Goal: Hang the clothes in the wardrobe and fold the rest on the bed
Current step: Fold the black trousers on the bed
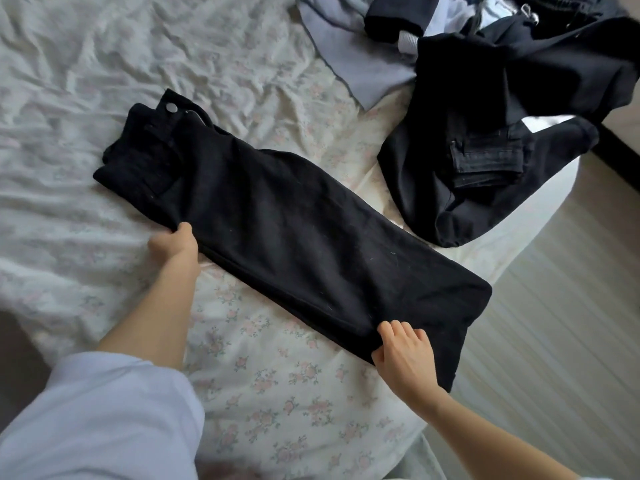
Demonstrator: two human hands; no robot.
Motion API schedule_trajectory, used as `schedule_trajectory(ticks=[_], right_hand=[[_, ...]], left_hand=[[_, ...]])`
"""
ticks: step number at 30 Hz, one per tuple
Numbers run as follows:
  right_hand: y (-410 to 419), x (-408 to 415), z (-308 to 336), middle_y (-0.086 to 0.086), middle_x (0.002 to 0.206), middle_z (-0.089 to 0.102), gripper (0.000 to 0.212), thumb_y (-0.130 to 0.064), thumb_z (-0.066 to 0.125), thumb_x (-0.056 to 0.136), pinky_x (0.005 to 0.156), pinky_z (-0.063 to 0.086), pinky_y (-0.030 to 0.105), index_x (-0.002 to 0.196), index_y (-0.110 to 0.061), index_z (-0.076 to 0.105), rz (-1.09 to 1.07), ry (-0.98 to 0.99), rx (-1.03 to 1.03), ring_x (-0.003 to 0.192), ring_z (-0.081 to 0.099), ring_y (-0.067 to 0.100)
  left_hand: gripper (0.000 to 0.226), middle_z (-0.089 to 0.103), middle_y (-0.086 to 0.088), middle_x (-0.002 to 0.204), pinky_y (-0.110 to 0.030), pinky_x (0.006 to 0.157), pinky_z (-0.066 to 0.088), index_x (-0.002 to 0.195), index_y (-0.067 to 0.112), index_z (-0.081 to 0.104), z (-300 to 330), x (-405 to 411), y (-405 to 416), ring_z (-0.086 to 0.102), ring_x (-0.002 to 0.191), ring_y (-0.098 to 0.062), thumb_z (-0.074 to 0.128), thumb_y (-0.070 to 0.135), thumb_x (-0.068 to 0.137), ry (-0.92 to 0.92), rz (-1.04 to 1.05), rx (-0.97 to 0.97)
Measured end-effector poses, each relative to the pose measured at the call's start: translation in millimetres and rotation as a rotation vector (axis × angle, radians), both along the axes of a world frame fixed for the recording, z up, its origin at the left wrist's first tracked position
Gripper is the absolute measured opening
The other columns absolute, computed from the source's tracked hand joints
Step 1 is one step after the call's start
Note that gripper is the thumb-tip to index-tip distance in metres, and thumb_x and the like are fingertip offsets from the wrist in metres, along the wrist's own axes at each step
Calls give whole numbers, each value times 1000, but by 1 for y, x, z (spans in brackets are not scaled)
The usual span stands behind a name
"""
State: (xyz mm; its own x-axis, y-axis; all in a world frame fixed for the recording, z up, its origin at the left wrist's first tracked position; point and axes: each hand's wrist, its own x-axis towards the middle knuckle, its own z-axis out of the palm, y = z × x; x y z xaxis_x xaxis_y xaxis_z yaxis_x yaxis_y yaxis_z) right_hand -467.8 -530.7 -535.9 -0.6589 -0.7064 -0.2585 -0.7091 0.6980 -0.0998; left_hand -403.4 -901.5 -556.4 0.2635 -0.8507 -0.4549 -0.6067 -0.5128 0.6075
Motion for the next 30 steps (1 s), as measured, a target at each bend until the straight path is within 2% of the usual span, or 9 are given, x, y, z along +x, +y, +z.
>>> schedule_trajectory(ticks=[3,6,7,10,12,16,19,25,30], right_hand=[[4,-4,1,-6,52,40,31,-8,70,50,48,28,27,59,-17,42,64,22,-45,46,41,18],[19,3,-1,-5,55,40,8,-10,50,62,46,30,27,60,-16,44,64,17,-144,47,42,18],[22,7,-2,-5,56,41,7,-10,51,63,45,32,27,62,-15,48,50,-2,-158,48,43,18],[27,21,-8,-4,66,52,22,-7,74,58,47,42,27,75,-14,63,7,-91,-122,56,51,17],[26,28,-12,-3,76,57,29,-5,76,61,53,46,27,88,-12,67,-49,-144,-115,64,54,17],[44,24,-16,-2,86,59,28,-3,66,71,63,41,29,98,-12,66,-174,-193,-56,75,54,20],[72,13,-26,-5,105,51,31,-13,48,86,72,33,27,116,-18,53,-236,-251,71,92,47,18],[124,5,-52,-1,128,42,36,-14,38,94,84,42,28,129,-14,41,-396,-365,105,114,42,19],[119,-10,-65,0,108,44,20,-16,45,86,75,32,32,105,-16,44,-353,-367,169,102,43,23]], left_hand=[[33,66,-16,108,-35,77,53,108,-3,61,3,-4,-6,63,97,-32,51,19,85,50,52,-106],[33,59,-15,121,-32,84,46,120,-1,50,-1,3,8,59,106,-29,50,16,91,81,111,-130],[33,56,-14,125,-33,88,44,122,0,47,-3,8,15,56,110,-29,50,16,93,53,83,-141],[43,41,-17,137,-41,95,37,129,5,41,-2,13,51,42,122,-35,54,12,88,-140,-187,-252],[46,40,-15,138,-47,97,33,128,9,48,4,13,87,38,124,-36,58,10,82,-256,-477,-406],[20,64,-4,100,-55,101,34,93,13,68,4,17,181,58,104,-30,69,6,74,-271,-1238,-727],[14,63,2,81,-45,96,42,80,16,69,-3,22,230,62,83,-21,76,10,69,-139,-1636,-775],[30,61,4,81,-32,71,48,84,17,68,-5,3,285,60,74,-17,83,27,60,-172,-1967,-620],[31,52,3,65,-32,53,46,67,16,60,3,-17,302,52,61,-18,84,9,49,-281,-2039,-573]])
